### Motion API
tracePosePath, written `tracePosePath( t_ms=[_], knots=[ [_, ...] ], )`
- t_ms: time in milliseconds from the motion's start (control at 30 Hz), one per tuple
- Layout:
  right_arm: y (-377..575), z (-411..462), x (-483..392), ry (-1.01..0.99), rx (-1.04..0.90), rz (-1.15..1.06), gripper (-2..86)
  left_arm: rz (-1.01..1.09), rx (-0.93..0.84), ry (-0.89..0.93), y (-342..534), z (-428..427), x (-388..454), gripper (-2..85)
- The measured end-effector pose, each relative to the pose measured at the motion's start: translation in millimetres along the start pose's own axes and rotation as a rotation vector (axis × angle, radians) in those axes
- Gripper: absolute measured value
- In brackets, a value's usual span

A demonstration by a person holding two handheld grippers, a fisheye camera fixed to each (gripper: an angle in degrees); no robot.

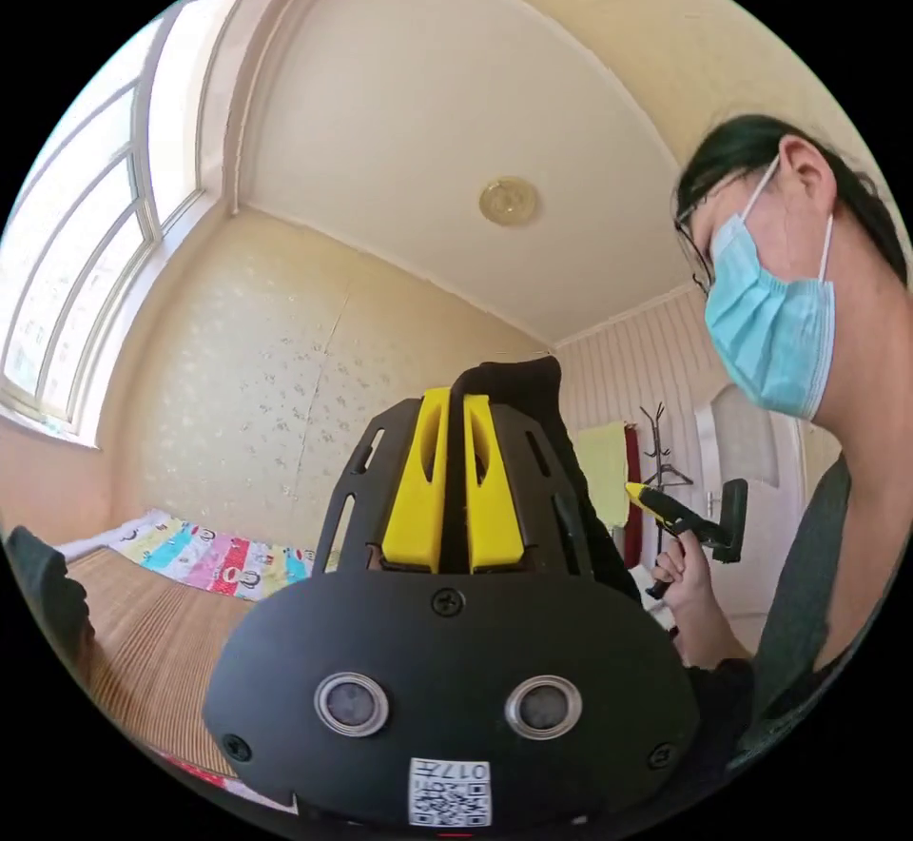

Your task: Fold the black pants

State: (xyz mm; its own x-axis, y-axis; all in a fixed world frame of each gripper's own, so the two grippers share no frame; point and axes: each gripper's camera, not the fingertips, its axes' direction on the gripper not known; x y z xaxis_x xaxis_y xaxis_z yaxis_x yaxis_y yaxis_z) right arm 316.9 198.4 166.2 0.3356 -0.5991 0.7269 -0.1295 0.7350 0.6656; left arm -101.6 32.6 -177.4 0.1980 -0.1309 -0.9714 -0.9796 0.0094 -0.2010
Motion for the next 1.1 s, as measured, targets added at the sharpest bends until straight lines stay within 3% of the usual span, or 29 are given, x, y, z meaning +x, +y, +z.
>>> tracePosePath(
  t_ms=[233,333,433,500,567,667,700,767,933,1000,1033,1100],
  knots=[
    [99,44,-5,-0.298,-0.235,0.176,7.2,0.086,0.052,-0.160,-38,40,9,-0.1],
    [119,51,-35,-0.338,-0.288,0.128,14.0,0.057,0.067,-0.176,-54,58,8,-0.1],
    [126,67,-56,-0.520,-0.431,0.050,18.6,0.022,0.072,-0.199,-69,71,11,0.0],
    [127,84,-67,-0.482,-0.522,-0.001,21.2,0.011,0.092,-0.165,-75,75,12,0.0],
    [120,95,-74,-0.426,-0.508,-0.028,22.3,-0.004,0.101,-0.114,-81,81,15,0.2],
    [93,107,-88,-0.552,-0.365,-0.099,17.5,-0.019,0.106,-0.088,-84,85,17,0.3],
    [81,114,-92,-0.545,-0.360,-0.126,11.6,-0.019,0.108,-0.090,-84,86,17,0.3],
    [55,110,-84,-0.478,-0.317,-0.112,7.7,0.019,0.092,-0.095,-92,87,11,0.5],
    [-1,43,-9,-0.129,0.047,0.055,6.2,0.151,-0.027,-0.004,-108,84,-31,1.6],
    [-10,37,4,-0.022,0.166,0.174,5.8,0.091,-0.154,0.196,-106,98,-60,1.9],
    [-11,40,4,0.010,0.176,0.195,5.7,-0.059,-0.266,0.283,-100,112,-83,1.8],
    [-17,65,-4,0.120,0.149,0.176,5.4,-0.198,-0.289,0.305,-78,125,-105,1.3]
  ],
)
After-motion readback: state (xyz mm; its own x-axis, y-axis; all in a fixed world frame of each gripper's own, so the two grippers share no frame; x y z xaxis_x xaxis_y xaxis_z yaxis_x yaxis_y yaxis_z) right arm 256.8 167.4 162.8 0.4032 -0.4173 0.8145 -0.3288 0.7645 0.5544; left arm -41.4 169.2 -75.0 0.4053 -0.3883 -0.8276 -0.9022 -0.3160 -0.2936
